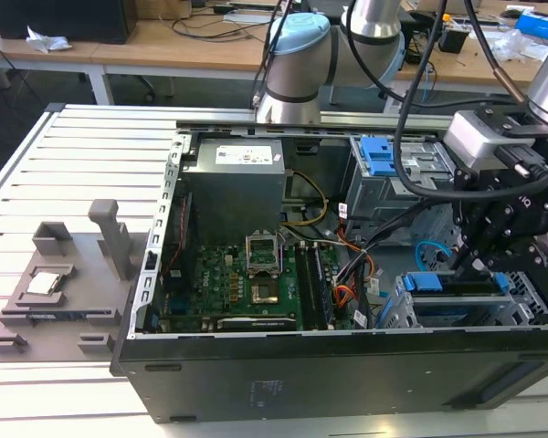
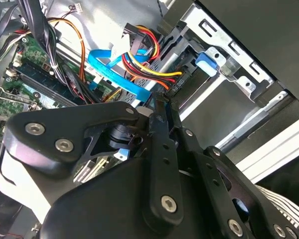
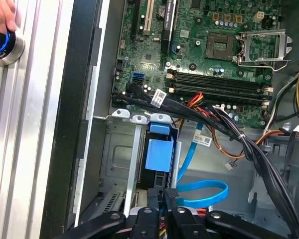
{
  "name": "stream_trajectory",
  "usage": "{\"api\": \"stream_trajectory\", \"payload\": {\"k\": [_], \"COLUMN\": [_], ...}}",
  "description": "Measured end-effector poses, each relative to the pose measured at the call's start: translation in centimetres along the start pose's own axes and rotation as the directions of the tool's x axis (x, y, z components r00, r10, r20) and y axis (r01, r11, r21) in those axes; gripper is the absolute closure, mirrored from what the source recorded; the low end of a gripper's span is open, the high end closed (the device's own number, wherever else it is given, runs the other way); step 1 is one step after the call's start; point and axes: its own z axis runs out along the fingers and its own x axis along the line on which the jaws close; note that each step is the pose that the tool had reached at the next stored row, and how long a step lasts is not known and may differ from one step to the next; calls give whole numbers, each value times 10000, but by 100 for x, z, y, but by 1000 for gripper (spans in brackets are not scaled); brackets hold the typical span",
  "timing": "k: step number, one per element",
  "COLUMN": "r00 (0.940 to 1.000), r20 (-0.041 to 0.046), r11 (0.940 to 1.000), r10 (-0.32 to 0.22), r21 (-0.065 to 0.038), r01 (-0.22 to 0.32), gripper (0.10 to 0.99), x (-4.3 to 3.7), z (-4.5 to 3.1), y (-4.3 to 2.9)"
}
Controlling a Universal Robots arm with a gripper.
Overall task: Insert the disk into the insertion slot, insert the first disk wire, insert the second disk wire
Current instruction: 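Insert the second disk wire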
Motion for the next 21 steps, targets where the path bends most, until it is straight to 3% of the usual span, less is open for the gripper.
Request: {"api": "stream_trajectory", "payload": {"k": [8,21], "r00": [10000,10000], "r20": [78,75], "r11": [10000,10000], "r10": [-3,-2], "r21": [11,3], "r01": [3,2], "gripper": [922,922], "x": [-11,16], "z": [-13,48], "y": [9,10]}}
